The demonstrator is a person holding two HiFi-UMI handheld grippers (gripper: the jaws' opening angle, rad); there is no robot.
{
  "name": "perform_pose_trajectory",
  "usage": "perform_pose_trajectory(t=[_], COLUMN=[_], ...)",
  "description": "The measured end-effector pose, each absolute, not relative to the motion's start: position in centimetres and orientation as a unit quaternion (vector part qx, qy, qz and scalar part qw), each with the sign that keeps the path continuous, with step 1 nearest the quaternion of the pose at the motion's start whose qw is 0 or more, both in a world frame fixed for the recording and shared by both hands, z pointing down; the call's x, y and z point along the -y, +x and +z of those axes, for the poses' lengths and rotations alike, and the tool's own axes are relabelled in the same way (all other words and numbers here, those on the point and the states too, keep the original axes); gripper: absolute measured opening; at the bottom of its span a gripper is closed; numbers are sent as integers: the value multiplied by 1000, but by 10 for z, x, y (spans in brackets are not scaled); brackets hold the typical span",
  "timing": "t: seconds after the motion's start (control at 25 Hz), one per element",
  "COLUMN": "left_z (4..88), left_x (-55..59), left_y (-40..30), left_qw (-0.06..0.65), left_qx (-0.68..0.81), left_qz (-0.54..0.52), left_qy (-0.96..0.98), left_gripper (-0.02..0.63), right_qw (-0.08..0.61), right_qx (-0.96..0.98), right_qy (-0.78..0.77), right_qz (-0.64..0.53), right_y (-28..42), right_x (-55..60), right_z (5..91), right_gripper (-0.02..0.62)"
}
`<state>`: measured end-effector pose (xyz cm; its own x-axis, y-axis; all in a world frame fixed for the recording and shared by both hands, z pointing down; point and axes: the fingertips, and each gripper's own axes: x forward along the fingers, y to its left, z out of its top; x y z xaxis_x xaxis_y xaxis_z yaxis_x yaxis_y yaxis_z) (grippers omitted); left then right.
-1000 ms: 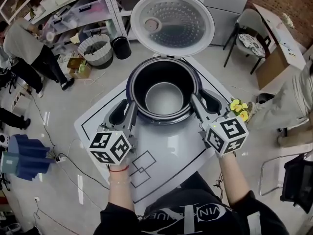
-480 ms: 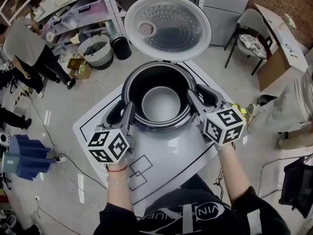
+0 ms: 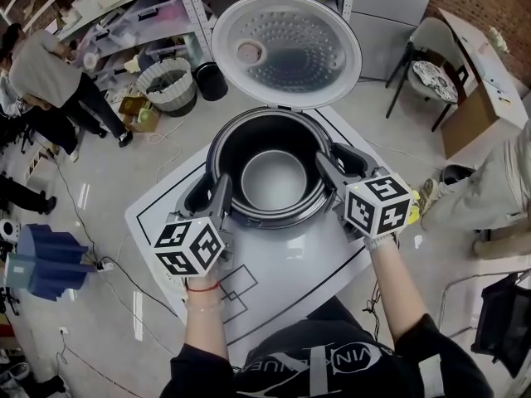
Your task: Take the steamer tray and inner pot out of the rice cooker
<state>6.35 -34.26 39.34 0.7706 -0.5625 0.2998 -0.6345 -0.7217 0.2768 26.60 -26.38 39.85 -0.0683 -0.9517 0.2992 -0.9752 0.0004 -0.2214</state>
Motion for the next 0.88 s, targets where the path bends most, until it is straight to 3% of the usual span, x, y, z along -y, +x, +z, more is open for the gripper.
perform_pose_trajectory(t=[0.32,0.48,0.88], left_z=[393,394,387], left_x=[342,341,340], left_y=[65,67,60], left_qw=[186,179,234], left_qx=[344,350,378], left_qz=[98,103,37], left_qy=[915,914,895], left_gripper=[124,124,93], right_qw=[18,12,-36], right_qx=[706,698,687], right_qy=[677,684,694], right_qz=[208,210,210], right_y=[266,272,272], right_x=[267,268,264], right_z=[400,400,396], right_gripper=[138,101,84])
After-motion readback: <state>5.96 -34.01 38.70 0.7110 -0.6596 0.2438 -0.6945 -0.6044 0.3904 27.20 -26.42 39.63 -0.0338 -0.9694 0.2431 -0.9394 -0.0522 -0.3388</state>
